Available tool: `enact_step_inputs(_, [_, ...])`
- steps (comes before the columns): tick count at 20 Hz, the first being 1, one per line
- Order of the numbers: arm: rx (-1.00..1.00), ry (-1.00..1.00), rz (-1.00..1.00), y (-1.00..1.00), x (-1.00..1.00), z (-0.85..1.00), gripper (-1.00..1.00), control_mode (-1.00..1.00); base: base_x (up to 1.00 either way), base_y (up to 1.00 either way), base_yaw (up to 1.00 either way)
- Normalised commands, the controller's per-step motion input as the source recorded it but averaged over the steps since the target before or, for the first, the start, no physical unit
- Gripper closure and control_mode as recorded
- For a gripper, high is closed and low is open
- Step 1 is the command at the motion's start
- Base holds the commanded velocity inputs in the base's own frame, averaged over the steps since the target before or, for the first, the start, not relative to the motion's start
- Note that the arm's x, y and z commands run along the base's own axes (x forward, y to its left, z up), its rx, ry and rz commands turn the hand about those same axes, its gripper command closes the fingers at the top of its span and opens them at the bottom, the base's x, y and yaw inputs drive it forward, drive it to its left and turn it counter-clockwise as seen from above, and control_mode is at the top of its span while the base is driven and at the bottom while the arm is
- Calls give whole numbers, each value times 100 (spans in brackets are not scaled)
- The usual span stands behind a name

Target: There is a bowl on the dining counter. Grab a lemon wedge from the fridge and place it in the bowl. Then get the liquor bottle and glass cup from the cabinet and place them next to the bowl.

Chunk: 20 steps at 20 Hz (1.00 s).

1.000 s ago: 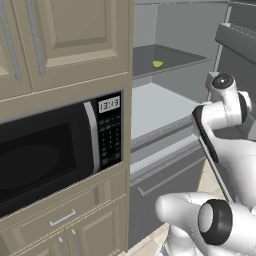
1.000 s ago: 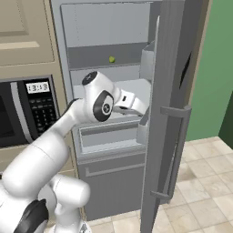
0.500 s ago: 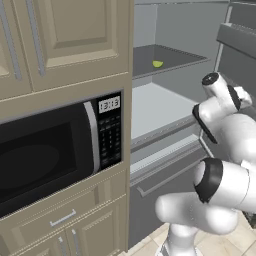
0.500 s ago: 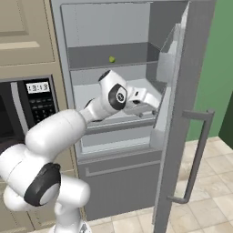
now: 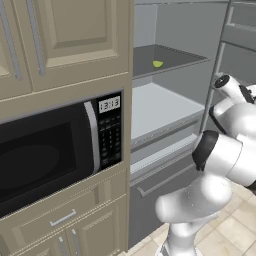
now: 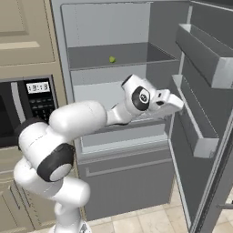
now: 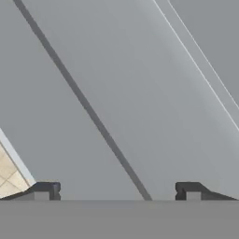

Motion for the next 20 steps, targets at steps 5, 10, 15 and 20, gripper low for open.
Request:
enact_step_inputs(5, [1, -9, 5, -39, -69, 8, -100, -100, 0, 0, 0])
enact_step_inputs(10, [17, -5, 16, 75, -100, 32, -100, -100, 0, 0, 0])
enact_step_inputs(15, [19, -4, 19, 100, -94, 47, -100, -100, 0, 0, 0])
enact_step_inputs(20, [17, 0, 15, 100, -52, 65, -100, -100, 0, 0, 0])
